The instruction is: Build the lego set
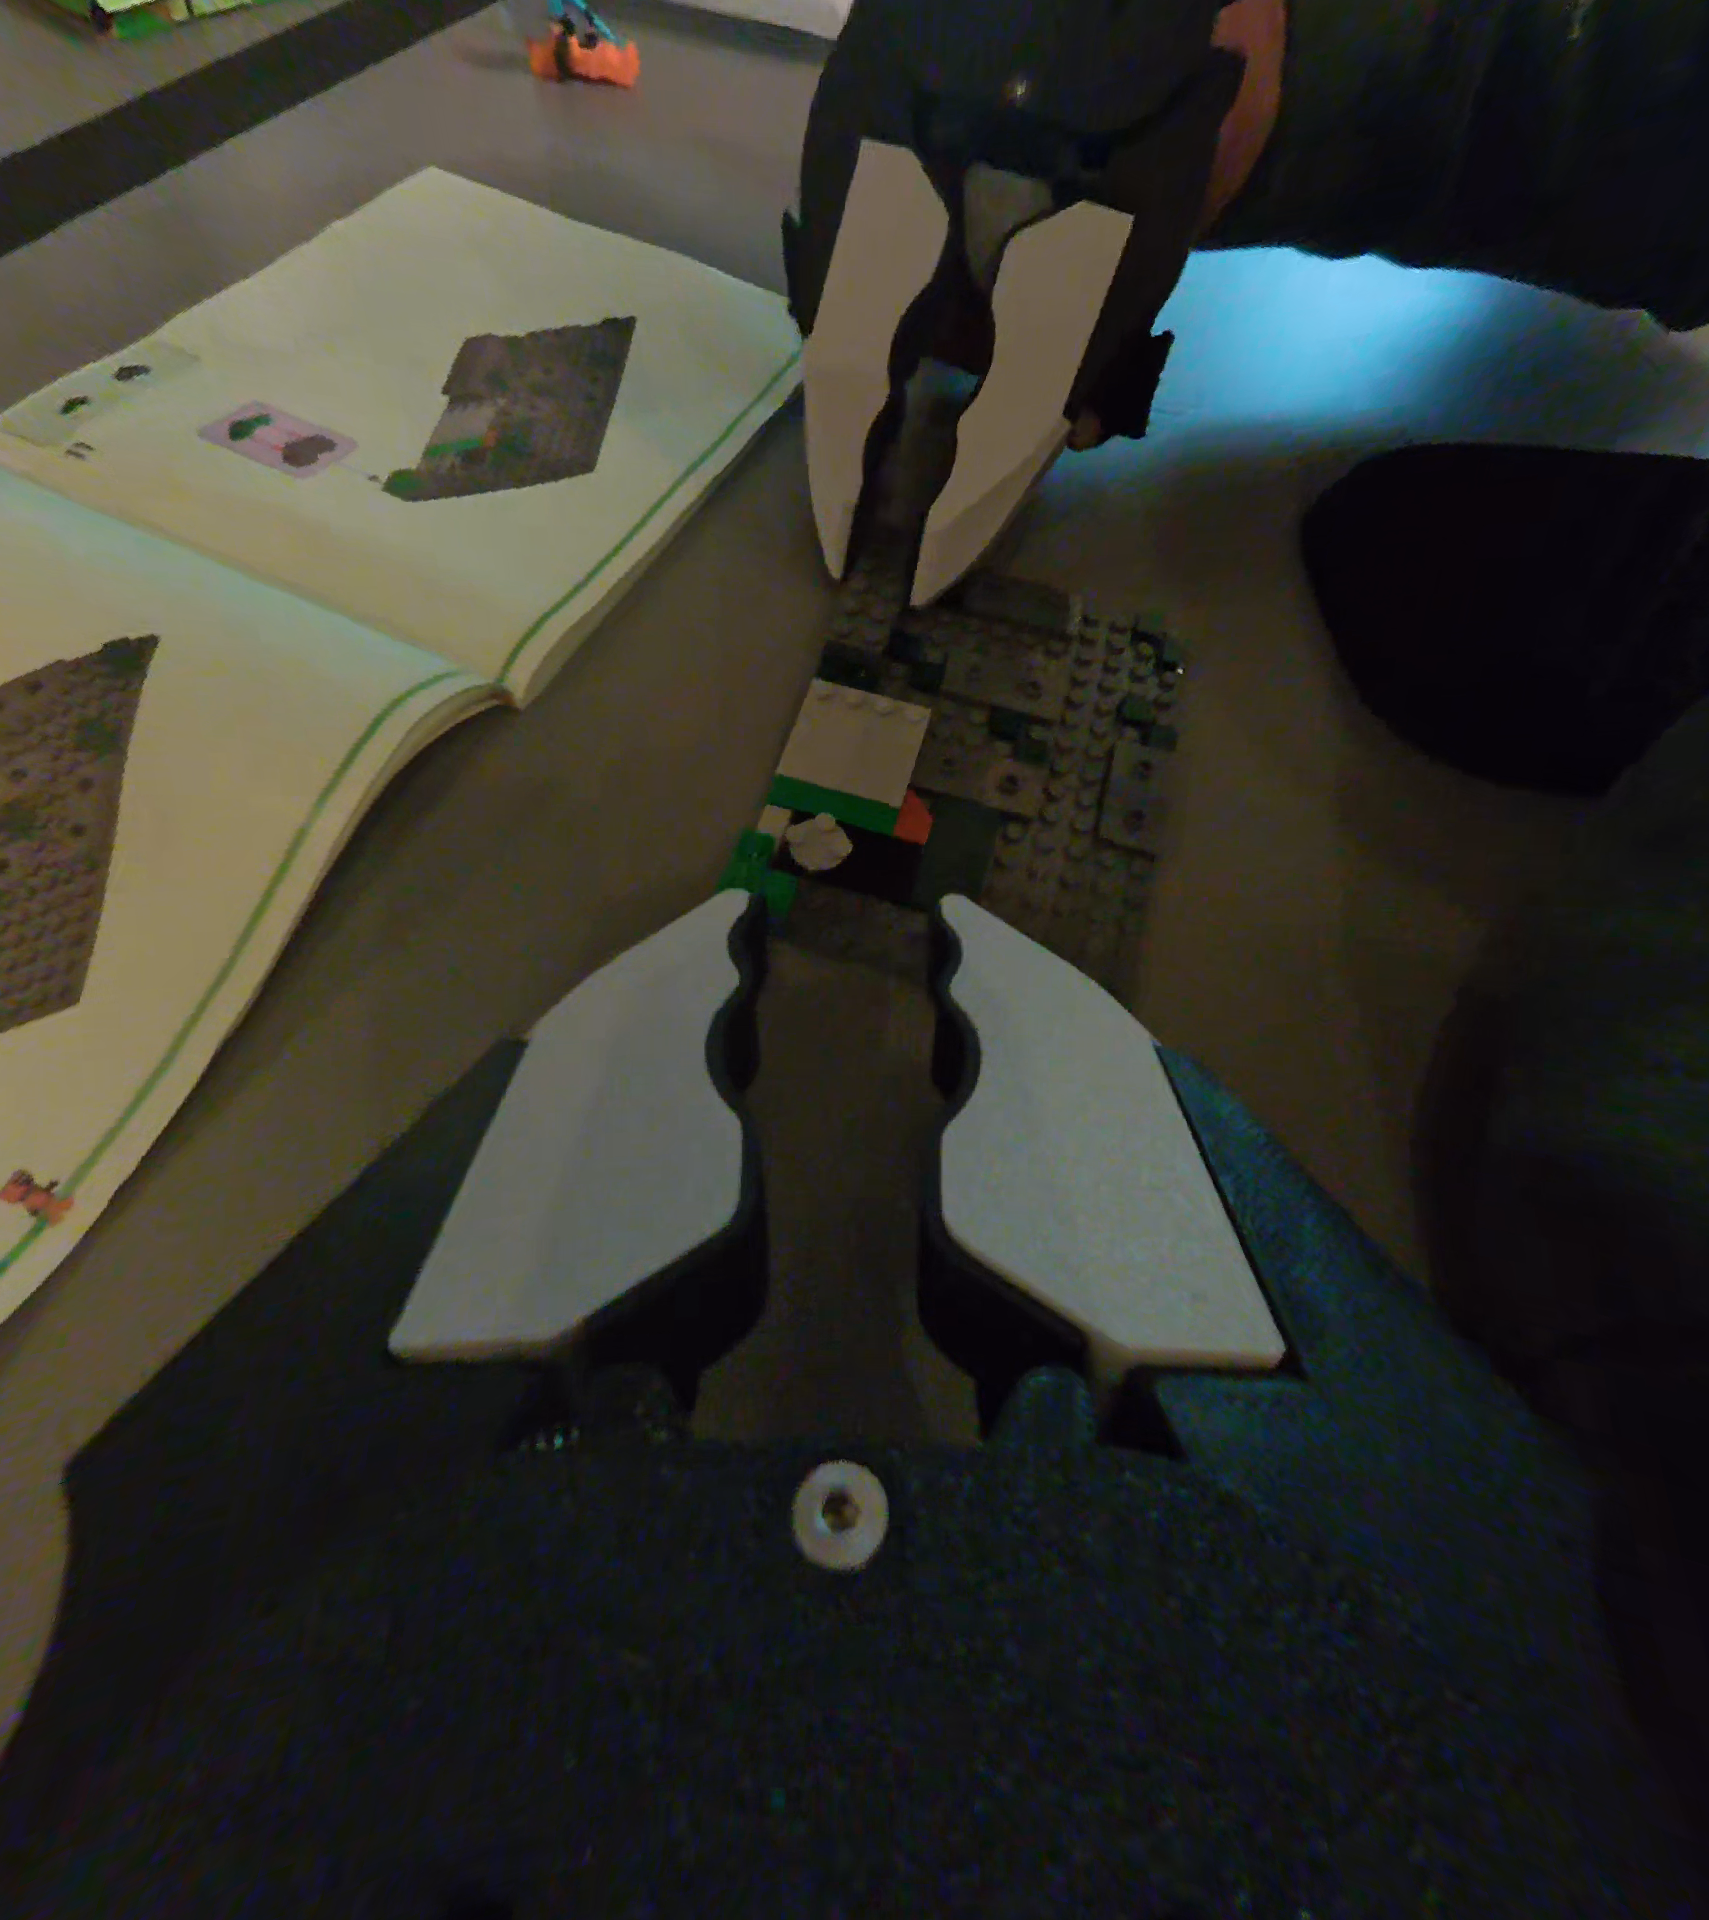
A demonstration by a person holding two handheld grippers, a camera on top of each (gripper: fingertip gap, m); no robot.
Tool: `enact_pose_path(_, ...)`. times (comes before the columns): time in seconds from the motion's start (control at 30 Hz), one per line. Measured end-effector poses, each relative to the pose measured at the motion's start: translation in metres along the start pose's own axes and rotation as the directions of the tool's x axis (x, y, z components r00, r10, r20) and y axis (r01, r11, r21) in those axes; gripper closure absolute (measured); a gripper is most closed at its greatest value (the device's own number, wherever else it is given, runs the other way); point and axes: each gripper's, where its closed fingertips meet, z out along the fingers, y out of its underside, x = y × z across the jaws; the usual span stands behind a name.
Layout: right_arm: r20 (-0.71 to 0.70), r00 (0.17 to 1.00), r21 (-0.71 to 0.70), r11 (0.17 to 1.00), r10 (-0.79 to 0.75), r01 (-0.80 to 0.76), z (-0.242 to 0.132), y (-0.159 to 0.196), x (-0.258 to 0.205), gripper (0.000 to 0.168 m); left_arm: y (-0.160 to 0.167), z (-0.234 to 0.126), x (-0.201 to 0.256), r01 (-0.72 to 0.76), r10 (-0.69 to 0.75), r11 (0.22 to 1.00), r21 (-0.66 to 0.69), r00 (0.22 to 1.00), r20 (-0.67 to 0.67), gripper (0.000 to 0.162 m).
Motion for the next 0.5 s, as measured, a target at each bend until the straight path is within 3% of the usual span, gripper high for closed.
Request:
enact_pose_path(0.13,-0.012,1.000,0.072,0.997,-0.001,0.002,-0.003,-0.009,-0.003,0.152,0.000,-0.003,-0.005,0.093,-0.093,0.996,0.002,0.995,-0.022,0.132)
enact_pose_path(0.3,-0.035,0.999,0.159,0.987,-0.006,0.011,-0.015,-0.023,-0.008,0.152,-0.010,-0.009,-0.013,0.376,-0.365,0.926,0.044,0.918,-0.153,0.127)
enact_pose_path(0.4,-0.045,0.999,0.216,0.976,-0.006,0.015,-0.024,-0.032,-0.012,0.152,-0.020,-0.013,-0.016,0.559,-0.526,0.827,0.058,0.806,-0.270,0.123)
enact_pose_path(0.5,-0.068,0.997,0.234,0.971,-0.023,0.039,-0.030,-0.041,-0.016,0.152,-0.034,-0.016,-0.011,0.734,-0.652,0.679,0.028,0.620,-0.436,0.120)
